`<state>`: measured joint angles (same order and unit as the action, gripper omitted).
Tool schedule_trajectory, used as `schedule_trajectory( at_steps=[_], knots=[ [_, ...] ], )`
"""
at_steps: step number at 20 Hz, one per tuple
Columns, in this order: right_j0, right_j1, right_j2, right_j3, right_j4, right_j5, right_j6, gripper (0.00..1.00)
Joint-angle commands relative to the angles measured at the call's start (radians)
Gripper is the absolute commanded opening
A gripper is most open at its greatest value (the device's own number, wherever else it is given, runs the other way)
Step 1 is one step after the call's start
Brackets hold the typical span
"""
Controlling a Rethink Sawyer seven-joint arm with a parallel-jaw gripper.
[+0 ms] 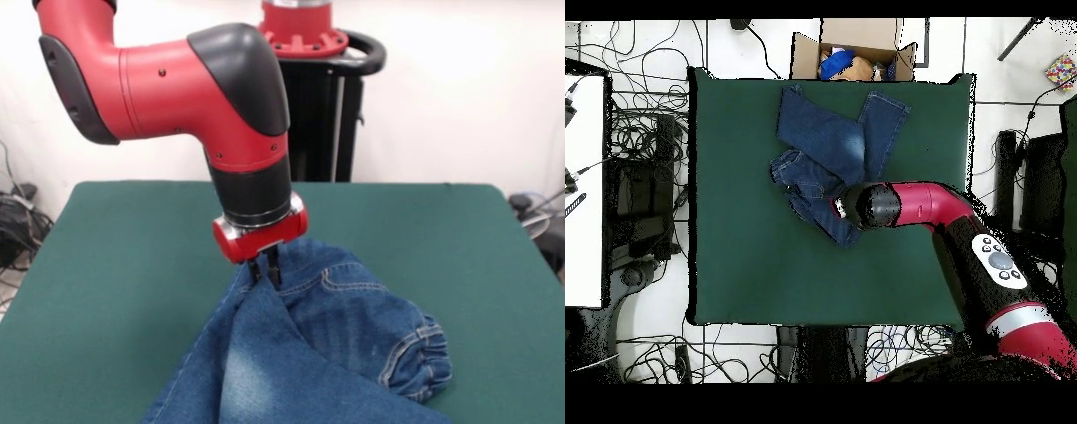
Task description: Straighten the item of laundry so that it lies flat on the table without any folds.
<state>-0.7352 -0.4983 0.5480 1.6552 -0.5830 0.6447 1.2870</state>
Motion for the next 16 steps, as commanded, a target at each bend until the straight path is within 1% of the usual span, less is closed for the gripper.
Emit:
schedule_trajectory(
  at_steps=[1, 7, 10, 12, 16],
  knots=[
    [0.017, 0.017, 0.028, -0.050, -0.026, -0.001, -0.044, 0.00],
    [0.005, 0.018, 0.038, -0.046, -0.033, -0.003, -0.069, 0.00],
    [0.002, -0.008, 0.044, -0.037, -0.023, 0.019, -0.077, 0.00],
    [-0.005, -0.065, 0.053, -0.012, -0.006, 0.051, -0.086, 0.00],
    [-0.033, -0.227, 0.091, 0.036, 0.075, 0.189, -0.134, 0.00]
  ],
)
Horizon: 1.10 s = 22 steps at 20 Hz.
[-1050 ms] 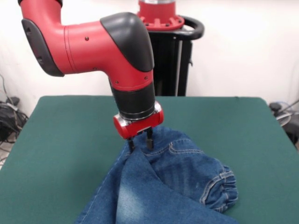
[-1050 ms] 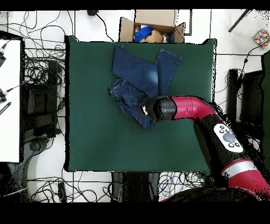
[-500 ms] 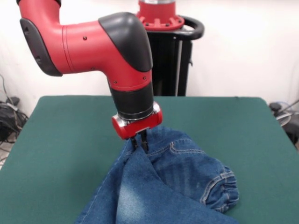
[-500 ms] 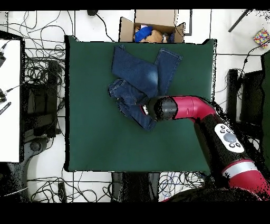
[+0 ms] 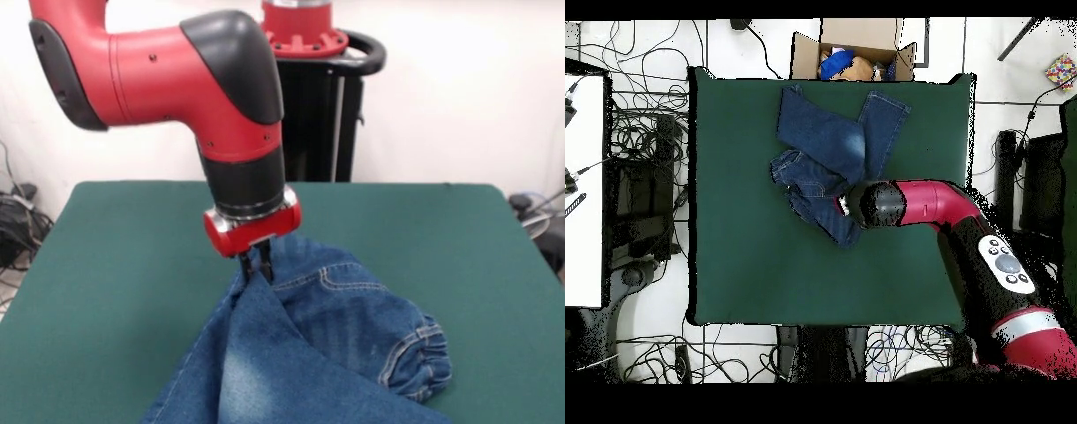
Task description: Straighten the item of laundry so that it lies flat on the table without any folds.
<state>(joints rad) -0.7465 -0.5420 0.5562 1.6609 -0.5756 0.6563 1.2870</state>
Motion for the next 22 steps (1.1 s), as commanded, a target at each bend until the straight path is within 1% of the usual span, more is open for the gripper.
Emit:
schedule_trajectory(
  at_steps=[1, 4, 8, 12, 16, 22],
  knots=[
    [-0.024, -0.211, 0.089, 0.031, 0.083, 0.211, -0.145, 0.00],
    [-0.027, -0.269, 0.098, 0.030, 0.108, 0.272, -0.166, 0.00],
    [-0.035, -0.325, 0.113, 0.030, 0.124, 0.318, -0.182, 0.00],
    [-0.041, -0.382, 0.131, 0.010, 0.152, 0.401, -0.203, 0.00],
    [-0.040, -0.413, 0.140, -0.015, 0.156, 0.462, -0.212, 0.00],
    [-0.054, -0.431, 0.157, -0.040, 0.170, 0.511, -0.240, 0.00]
  ],
)
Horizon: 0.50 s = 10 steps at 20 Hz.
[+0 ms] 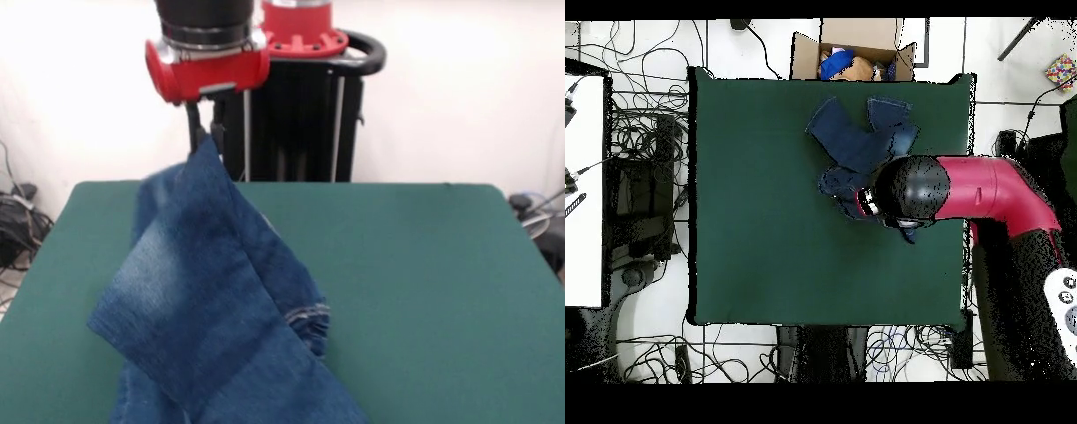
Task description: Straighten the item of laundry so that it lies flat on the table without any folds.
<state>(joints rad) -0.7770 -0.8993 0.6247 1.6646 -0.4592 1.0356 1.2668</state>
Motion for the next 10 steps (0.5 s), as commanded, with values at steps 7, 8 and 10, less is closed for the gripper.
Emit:
schedule_trajectory(
  at_steps=[7, 8, 10],
  knots=[
    [-0.069, -0.079, 0.140, -0.059, 0.070, 0.157, -0.278, 0.00],
    [-0.081, -0.082, 0.151, -0.058, 0.075, 0.158, -0.293, 0.00],
    [-0.104, -0.092, 0.169, -0.049, 0.083, 0.157, -0.313, 0.00]
  ],
)
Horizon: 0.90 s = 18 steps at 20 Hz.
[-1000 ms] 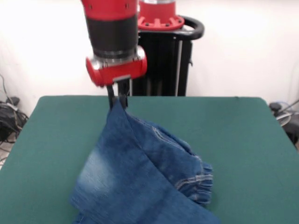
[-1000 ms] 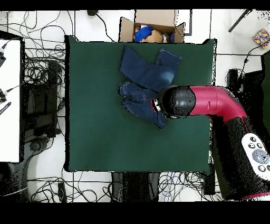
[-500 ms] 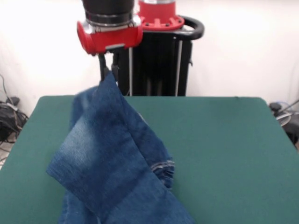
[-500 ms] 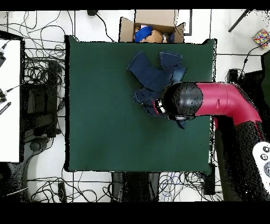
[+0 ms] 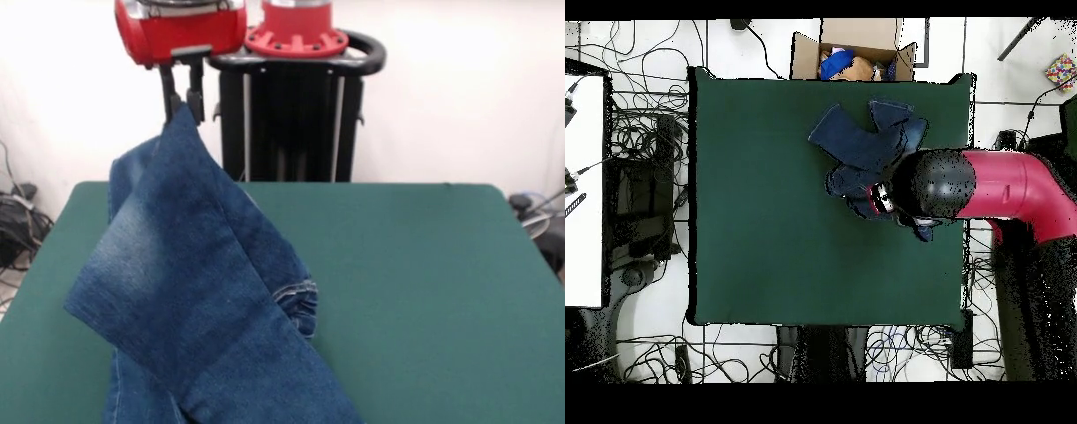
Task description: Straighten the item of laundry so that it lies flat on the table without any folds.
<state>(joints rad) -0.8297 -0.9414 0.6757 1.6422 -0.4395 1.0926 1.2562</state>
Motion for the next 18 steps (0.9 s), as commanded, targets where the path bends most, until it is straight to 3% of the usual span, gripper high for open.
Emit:
schedule_trajectory(
  at_steps=[1, 12, 18],
  knots=[
    [-0.058, -0.058, 0.124, -0.031, 0.063, 0.112, -0.313, 0.00],
    [-0.066, -0.132, 0.154, -0.178, 0.121, 0.330, -0.372, 0.00],
    [-0.056, -0.144, 0.143, -0.183, 0.163, 0.335, -0.359, 0.00]
  ],
)
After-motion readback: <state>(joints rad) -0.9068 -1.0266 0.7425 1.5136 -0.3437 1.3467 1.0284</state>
